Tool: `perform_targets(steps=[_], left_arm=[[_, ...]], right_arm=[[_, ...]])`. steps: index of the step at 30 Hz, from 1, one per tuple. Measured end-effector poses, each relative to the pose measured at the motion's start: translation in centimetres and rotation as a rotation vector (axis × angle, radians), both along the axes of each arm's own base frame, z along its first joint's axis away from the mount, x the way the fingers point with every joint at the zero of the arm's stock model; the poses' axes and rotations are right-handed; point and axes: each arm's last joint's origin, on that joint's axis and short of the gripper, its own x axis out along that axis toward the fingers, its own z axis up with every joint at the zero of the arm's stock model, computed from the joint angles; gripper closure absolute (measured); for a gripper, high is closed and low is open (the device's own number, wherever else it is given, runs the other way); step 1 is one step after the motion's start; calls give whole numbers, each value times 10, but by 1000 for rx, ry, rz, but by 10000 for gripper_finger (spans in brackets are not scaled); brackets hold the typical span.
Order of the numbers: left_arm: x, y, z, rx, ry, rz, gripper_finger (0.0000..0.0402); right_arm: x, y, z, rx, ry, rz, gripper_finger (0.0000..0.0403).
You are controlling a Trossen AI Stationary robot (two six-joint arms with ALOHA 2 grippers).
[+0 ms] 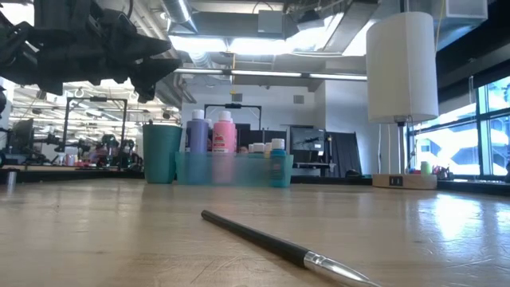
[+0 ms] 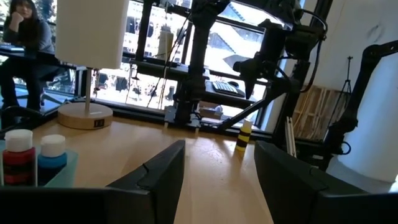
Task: Pick & Place Paint Supplies
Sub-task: Put the small yellow paint bottle into the green bin
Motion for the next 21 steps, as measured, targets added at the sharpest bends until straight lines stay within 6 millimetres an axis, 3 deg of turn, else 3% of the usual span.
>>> perform_targets(steps=[7, 13, 21], left_arm=[[0, 0, 0, -1, -1, 0, 213], [0, 0, 0, -2, -1, 0, 212], [0, 0, -1, -4, 8, 0, 213]], right_arm=[[-6, 6, 0, -24, -32, 4, 103], [-19, -2, 11, -49, -50, 5, 103], [-35, -11, 26, -135, -249, 8, 103]])
